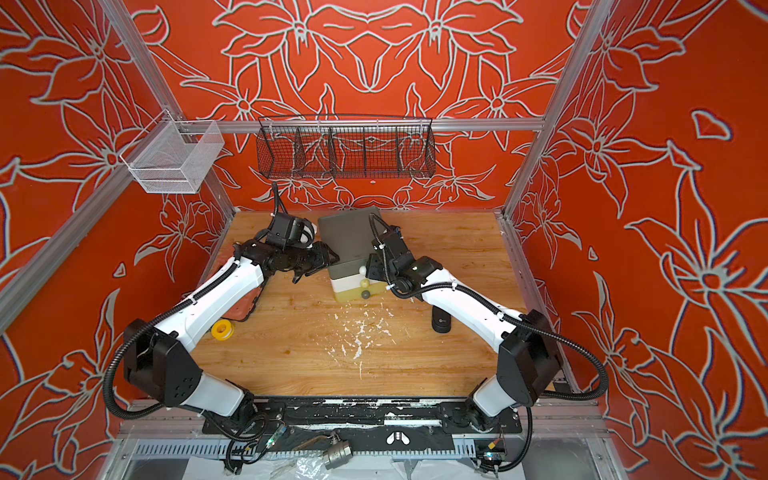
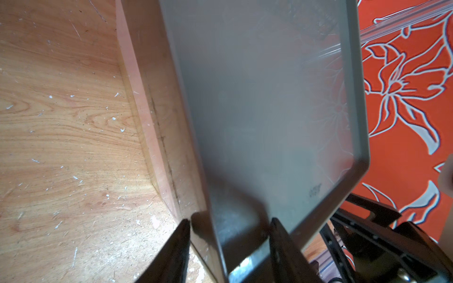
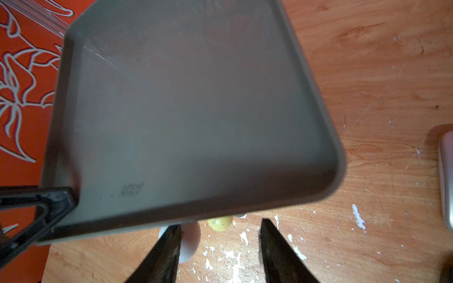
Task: Take the mice out of the drawer
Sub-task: Close the drawer of the storage box, then open the drawer in the storage box.
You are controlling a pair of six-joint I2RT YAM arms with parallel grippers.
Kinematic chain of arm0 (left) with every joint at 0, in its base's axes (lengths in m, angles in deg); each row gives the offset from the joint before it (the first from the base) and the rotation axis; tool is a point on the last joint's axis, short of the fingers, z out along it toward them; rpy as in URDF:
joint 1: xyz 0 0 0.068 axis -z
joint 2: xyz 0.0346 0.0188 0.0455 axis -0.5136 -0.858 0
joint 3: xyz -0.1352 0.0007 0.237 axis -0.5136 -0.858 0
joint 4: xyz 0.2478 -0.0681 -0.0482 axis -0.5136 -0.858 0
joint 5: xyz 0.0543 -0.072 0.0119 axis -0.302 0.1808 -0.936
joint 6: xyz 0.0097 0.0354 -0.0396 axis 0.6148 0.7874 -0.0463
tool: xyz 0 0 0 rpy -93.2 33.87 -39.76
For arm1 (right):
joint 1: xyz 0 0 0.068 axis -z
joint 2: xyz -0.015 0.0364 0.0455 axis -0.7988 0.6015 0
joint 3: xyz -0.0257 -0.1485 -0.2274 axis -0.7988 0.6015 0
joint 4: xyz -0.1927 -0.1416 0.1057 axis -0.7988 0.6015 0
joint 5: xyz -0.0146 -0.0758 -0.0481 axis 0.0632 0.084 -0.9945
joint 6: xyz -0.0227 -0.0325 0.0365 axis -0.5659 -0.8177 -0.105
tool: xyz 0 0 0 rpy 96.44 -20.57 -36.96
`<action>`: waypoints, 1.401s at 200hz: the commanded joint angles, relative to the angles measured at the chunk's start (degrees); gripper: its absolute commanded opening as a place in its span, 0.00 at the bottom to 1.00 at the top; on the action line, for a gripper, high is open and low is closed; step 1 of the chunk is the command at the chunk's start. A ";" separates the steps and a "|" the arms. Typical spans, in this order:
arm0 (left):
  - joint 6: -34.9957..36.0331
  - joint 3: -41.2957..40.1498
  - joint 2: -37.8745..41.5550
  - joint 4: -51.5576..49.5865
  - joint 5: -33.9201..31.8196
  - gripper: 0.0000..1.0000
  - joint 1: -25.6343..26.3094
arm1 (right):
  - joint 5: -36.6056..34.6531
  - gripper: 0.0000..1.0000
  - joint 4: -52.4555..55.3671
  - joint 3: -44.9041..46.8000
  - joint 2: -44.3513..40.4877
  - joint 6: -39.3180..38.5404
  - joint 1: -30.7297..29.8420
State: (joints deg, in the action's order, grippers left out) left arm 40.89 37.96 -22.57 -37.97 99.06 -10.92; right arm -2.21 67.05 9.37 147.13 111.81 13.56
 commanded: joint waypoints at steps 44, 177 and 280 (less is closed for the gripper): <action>1.24 1.13 4.04 -4.48 -3.58 0.53 0.23 | 11.14 0.61 -10.88 9.31 -9.58 0.27 0.70; 1.40 -3.85 8.55 -0.70 -1.62 0.56 2.07 | 17.36 0.64 -55.83 34.87 -3.52 23.12 0.77; 1.43 -1.10 3.93 -0.65 -3.00 0.56 2.16 | 11.52 0.52 -58.80 33.09 3.51 25.09 0.79</action>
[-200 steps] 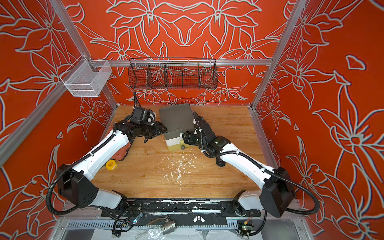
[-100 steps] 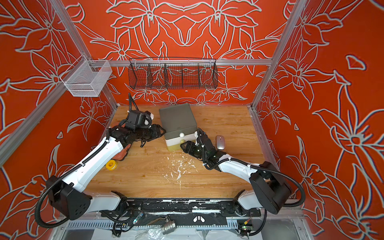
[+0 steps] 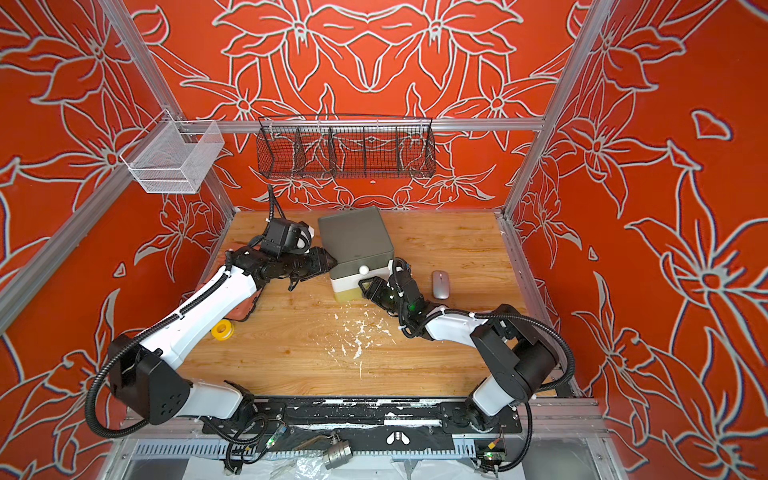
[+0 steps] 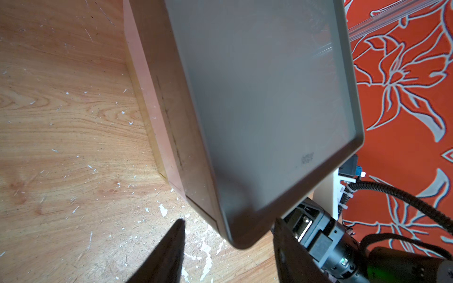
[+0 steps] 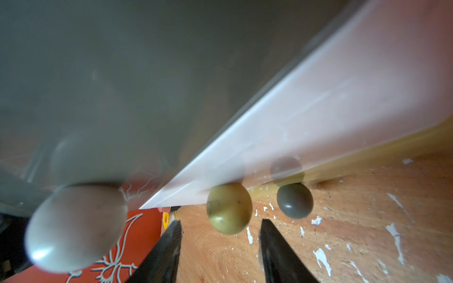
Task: Take the mice out of the drawer
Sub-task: Open the drawer in the storage box.
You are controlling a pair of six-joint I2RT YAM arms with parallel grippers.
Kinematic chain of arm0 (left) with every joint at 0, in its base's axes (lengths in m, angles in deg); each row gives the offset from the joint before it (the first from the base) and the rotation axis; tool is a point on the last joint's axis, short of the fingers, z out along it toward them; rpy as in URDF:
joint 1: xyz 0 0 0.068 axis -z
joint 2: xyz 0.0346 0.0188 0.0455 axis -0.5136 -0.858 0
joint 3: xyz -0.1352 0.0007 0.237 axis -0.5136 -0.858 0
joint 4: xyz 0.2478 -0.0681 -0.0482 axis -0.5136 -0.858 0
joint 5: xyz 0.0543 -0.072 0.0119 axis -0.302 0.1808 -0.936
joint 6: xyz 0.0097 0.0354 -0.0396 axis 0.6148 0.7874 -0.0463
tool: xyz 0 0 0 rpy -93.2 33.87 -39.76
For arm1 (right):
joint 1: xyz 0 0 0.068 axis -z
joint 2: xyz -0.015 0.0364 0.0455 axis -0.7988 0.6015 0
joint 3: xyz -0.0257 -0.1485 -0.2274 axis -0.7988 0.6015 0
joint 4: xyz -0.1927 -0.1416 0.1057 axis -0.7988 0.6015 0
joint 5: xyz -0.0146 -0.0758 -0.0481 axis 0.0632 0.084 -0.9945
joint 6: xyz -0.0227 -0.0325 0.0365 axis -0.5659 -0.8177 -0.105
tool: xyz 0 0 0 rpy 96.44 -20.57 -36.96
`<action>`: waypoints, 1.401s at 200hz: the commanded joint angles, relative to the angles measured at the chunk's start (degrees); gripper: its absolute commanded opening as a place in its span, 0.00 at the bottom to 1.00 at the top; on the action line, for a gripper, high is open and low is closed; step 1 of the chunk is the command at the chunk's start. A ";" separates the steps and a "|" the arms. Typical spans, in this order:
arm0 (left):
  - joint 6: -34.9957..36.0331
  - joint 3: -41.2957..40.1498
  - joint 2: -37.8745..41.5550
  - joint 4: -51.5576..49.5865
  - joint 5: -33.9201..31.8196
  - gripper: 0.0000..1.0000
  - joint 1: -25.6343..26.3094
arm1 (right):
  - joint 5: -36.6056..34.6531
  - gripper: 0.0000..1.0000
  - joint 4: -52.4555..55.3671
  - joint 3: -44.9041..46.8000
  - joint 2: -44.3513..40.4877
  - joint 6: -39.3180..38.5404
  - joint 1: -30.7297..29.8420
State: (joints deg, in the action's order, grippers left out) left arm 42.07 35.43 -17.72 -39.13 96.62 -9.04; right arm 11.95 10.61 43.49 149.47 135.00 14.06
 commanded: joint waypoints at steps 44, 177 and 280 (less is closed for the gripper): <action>0.22 1.66 -1.57 0.01 -1.83 0.56 0.28 | -3.96 0.47 -6.72 -1.30 3.49 2.59 0.44; -0.68 4.77 -4.24 -2.70 -6.61 0.56 0.27 | -2.34 0.22 -10.69 -1.10 4.84 2.82 1.34; -1.81 5.04 -4.66 -2.66 -7.32 0.56 0.28 | -4.80 0.18 -0.99 6.49 -8.02 3.44 -1.08</action>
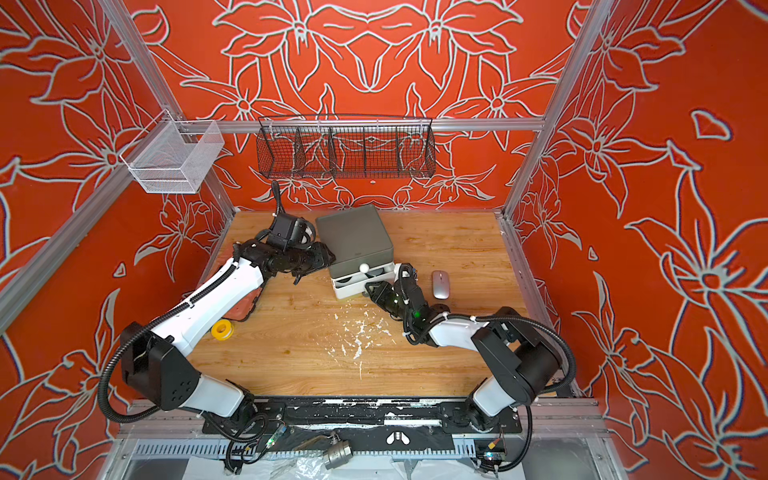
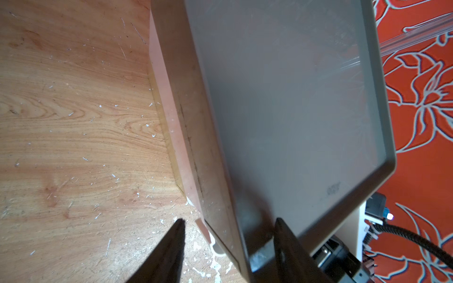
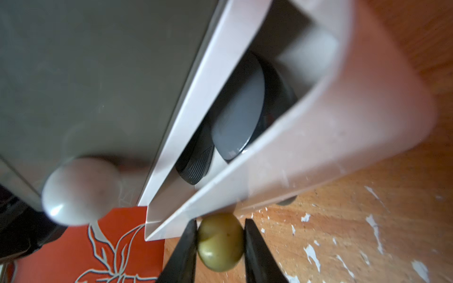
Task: Take the mice out of the drawer
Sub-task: Open the drawer in the storage box.
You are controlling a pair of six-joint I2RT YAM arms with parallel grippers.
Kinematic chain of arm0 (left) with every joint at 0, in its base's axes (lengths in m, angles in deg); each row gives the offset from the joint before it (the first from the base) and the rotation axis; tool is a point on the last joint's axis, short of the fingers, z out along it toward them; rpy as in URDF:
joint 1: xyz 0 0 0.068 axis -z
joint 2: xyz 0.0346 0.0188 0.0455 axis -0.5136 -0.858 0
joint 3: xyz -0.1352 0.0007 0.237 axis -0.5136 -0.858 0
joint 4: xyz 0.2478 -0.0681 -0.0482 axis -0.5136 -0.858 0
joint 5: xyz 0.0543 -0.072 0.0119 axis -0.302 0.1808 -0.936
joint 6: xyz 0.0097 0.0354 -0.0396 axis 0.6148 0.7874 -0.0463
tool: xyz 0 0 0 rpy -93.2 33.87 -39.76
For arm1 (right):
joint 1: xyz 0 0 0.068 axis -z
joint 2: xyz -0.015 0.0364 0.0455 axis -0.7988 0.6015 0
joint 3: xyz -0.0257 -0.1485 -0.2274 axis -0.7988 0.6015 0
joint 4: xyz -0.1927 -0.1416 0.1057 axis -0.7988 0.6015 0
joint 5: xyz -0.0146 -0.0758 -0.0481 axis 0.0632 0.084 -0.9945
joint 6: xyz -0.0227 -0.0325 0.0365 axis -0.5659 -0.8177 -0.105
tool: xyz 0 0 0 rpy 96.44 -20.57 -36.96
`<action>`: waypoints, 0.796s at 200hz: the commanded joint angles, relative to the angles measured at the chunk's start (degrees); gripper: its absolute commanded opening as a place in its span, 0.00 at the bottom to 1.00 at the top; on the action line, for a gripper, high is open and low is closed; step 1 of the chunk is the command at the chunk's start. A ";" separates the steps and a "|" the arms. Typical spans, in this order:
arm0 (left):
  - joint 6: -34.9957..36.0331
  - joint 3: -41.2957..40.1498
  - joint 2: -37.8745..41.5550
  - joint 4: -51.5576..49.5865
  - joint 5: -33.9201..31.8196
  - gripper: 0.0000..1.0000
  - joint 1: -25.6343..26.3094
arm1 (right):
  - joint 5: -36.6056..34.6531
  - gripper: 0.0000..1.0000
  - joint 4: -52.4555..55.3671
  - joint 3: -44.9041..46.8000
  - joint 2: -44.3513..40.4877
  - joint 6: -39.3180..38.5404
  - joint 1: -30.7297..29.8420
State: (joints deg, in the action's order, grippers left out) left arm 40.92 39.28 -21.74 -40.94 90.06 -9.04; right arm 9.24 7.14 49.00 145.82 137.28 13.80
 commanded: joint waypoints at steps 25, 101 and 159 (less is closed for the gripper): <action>-0.69 1.19 -0.45 -0.76 -0.58 0.56 0.28 | -4.19 0.17 6.82 3.59 -8.97 2.23 -2.13; -0.95 1.19 -0.64 -0.49 -0.17 0.56 0.28 | -11.24 0.17 18.92 8.30 -20.79 3.04 -7.26; -1.46 1.28 -1.31 0.15 0.56 0.56 0.28 | -13.55 0.16 20.86 7.75 -22.59 3.16 -10.07</action>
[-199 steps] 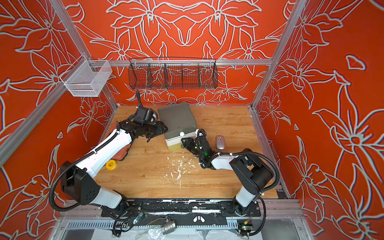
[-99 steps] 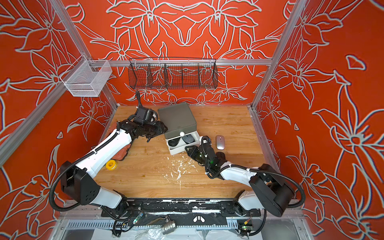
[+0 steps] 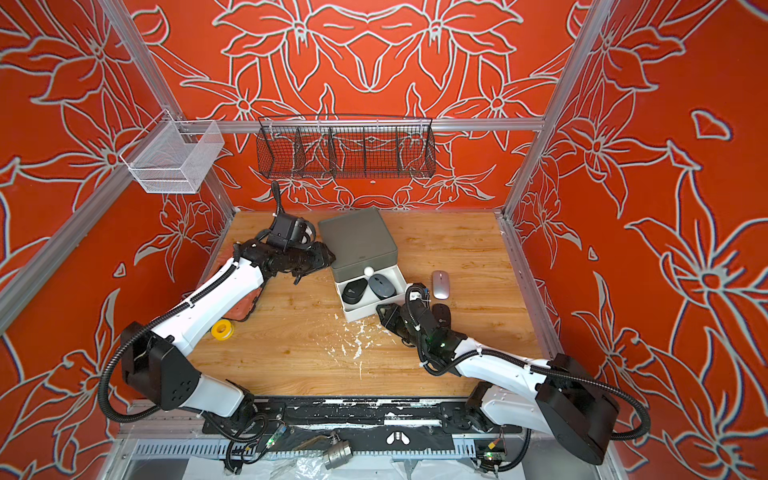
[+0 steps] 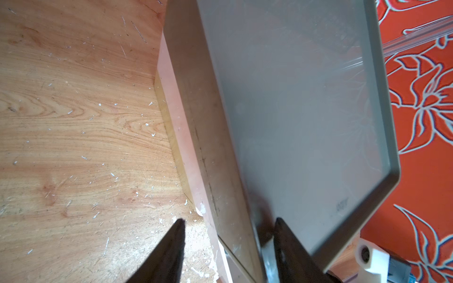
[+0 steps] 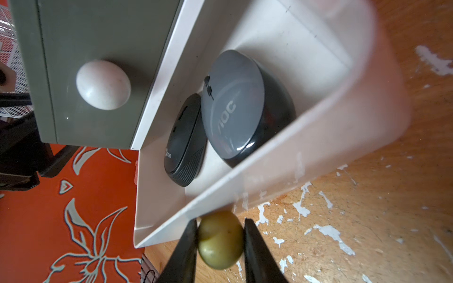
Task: Take the mice out of the drawer
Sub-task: Open the drawer in the storage box.
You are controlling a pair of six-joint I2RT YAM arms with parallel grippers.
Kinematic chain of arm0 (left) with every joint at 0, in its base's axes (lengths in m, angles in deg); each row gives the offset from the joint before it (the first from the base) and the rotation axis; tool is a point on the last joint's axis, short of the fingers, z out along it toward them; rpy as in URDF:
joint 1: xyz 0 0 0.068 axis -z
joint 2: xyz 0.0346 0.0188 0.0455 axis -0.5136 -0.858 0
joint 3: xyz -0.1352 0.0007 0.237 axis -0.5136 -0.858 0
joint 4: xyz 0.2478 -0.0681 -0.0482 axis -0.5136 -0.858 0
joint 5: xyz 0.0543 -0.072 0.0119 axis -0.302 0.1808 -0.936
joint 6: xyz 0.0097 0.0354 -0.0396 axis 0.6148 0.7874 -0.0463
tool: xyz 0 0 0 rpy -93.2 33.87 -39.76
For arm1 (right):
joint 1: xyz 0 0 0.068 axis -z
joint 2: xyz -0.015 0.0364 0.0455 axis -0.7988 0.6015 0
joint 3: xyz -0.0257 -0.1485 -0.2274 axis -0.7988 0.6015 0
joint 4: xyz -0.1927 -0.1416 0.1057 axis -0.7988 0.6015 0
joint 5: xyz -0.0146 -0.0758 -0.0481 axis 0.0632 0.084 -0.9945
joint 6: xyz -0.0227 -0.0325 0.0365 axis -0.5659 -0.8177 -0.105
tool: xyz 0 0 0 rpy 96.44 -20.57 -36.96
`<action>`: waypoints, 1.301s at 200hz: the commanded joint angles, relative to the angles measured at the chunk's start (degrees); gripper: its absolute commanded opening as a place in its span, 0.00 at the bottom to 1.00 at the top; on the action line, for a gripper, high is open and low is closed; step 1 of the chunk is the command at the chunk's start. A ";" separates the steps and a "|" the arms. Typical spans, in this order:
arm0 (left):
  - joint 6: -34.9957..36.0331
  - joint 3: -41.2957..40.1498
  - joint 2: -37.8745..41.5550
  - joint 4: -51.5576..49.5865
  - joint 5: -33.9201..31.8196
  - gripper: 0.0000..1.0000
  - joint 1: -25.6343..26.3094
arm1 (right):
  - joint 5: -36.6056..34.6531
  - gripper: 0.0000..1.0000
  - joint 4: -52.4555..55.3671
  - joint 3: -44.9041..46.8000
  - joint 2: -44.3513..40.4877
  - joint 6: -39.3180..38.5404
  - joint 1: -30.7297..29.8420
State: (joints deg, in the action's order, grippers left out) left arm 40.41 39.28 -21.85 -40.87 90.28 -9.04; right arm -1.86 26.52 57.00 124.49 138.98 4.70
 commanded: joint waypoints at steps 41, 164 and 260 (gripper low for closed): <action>-1.50 1.81 -2.16 -0.29 -0.23 0.56 0.28 | -6.40 0.16 5.99 0.11 -4.24 2.45 -3.90; -1.51 2.77 -2.03 -0.90 -0.46 0.56 0.28 | -16.69 0.38 20.53 -1.98 -10.00 2.04 -12.44; 0.57 1.99 5.70 -3.60 0.70 0.66 0.28 | -26.31 0.68 48.63 -26.94 -7.16 -19.92 -15.40</action>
State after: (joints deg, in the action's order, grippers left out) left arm 39.71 41.18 -20.45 -42.32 90.28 -9.04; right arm -24.57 63.81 38.51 114.46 130.52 -11.45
